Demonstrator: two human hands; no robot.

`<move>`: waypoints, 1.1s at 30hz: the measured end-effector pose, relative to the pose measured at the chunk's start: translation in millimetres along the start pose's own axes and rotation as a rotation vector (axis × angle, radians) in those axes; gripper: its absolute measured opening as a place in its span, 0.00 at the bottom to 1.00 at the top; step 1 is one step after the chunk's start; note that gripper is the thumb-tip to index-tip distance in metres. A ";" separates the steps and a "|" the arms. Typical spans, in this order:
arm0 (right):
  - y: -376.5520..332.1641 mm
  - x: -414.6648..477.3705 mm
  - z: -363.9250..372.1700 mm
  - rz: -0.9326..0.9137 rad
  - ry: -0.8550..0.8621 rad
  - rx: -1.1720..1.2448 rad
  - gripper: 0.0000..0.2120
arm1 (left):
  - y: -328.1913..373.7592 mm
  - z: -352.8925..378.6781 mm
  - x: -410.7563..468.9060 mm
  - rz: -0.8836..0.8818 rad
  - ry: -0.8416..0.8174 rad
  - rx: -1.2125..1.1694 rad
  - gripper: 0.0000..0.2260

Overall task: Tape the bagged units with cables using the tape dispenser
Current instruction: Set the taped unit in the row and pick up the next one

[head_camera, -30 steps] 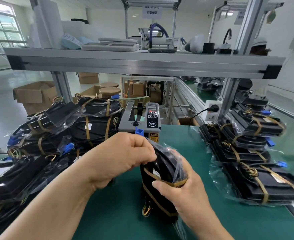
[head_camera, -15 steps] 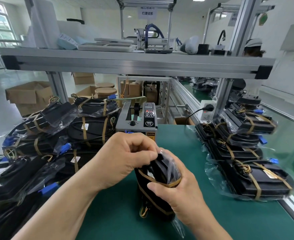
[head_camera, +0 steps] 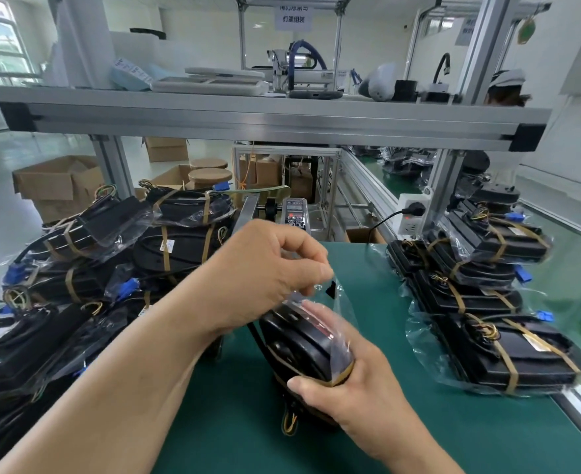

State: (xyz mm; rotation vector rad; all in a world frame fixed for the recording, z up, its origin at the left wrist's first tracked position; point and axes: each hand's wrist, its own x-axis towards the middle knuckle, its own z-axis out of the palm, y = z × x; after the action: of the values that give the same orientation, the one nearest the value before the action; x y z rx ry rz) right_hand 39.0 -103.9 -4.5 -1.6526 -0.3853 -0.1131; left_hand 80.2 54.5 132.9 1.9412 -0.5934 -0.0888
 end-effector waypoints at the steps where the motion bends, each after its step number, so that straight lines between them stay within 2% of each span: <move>1: -0.2 0.0 -0.9 -0.005 0.013 -0.004 0.35 | 0.9 -5.6 -3.6 0.005 0.035 -0.026 0.03; 4: -1.6 -0.4 -3.3 -0.007 0.072 -0.027 0.35 | -5.2 -14.2 -18.5 -0.055 0.082 -0.169 0.04; 7: -1.9 -0.3 0.5 -0.008 0.070 -0.037 0.34 | -19.1 -5.2 -28.8 -0.168 0.132 -0.212 0.04; 10: -1.6 -0.8 8.1 0.011 0.047 -0.055 0.35 | -27.9 0.3 -32.2 -0.204 0.194 -0.242 0.06; 17: -2.5 0.9 10.1 -0.021 0.052 -0.007 0.35 | -26.8 16.8 -35.5 -0.082 0.265 -0.134 0.07; 22: 3.5 -0.1 7.6 -0.038 0.050 0.015 0.36 | -25.6 28.7 -33.3 -0.049 0.301 -0.173 0.05; 26: -3.9 -2.5 3.1 -0.060 0.030 -0.077 0.40 | -28.4 31.6 -33.3 0.010 0.346 -0.089 0.06; 29: -22.4 -3.5 5.7 -0.167 0.202 -0.285 0.40 | -31.7 31.7 -33.8 0.014 0.349 -0.080 0.08; 31: -31.4 -3.3 16.2 -0.261 0.381 -0.334 0.32 | -34.5 32.8 -33.9 0.013 0.341 -0.100 0.10; 33: -36.9 -2.5 26.1 -0.298 0.533 -0.241 0.21 | -36.6 33.4 -33.6 0.021 0.347 -0.128 0.09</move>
State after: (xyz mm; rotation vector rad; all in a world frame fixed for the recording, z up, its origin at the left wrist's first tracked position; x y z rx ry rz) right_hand 21.1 -76.2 26.4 -1.7128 -0.2094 -0.8323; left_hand 53.5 53.1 79.4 1.7718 -0.3676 0.2152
